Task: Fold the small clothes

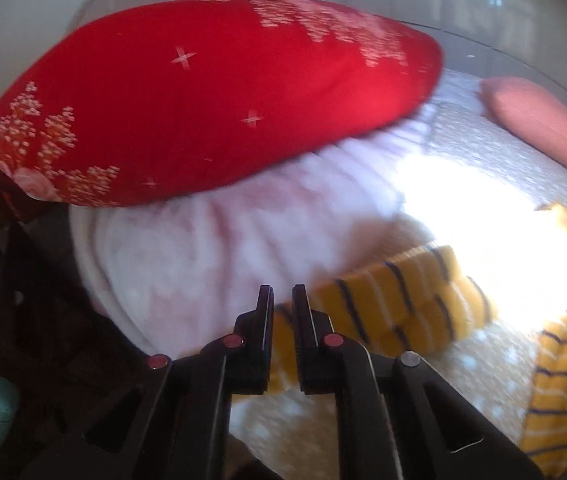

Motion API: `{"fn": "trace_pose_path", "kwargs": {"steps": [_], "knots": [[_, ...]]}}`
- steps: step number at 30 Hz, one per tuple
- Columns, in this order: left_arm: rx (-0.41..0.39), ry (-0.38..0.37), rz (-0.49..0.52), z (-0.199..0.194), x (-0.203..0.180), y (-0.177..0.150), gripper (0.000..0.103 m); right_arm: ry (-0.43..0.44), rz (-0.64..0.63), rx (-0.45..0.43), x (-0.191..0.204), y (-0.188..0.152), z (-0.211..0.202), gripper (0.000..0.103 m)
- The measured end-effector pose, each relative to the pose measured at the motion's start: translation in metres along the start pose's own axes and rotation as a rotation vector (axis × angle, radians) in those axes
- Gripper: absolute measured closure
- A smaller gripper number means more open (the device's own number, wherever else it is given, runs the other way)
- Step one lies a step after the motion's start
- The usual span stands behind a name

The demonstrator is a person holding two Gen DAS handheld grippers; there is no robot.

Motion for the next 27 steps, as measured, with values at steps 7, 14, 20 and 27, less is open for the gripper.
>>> {"fn": "trace_pose_path", "kwargs": {"steps": [7, 14, 20, 27], "knots": [[0.056, -0.332, 0.001, -0.026, -0.001, -0.037, 0.055, 0.122, -0.053, 0.023, 0.033, -0.004, 0.005, 0.042], [0.181, -0.671, 0.202, -0.068, -0.083, -0.140, 0.040, 0.400, -0.058, 0.090, 0.072, -0.027, 0.020, 0.042], [0.289, -0.734, 0.326, -0.065, -0.149, -0.203, 0.031, 0.449, -0.106, 0.124, 0.097, -0.056, 0.028, 0.036], [0.256, -0.602, 0.367, -0.069, -0.164, -0.209, 0.086, 0.561, -0.020, 0.109, 0.086, -0.059, 0.022, 0.035]]}}
Point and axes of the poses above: each gripper's, at about its wrist camera, not at the fingertips, and z roughly the way its jaws point, x to its left, y to its top, the point moved 5 cm from there along z, roughly the way its jaws point, and after that the axes turned 8 degrees about x, right-handed, at the moved point
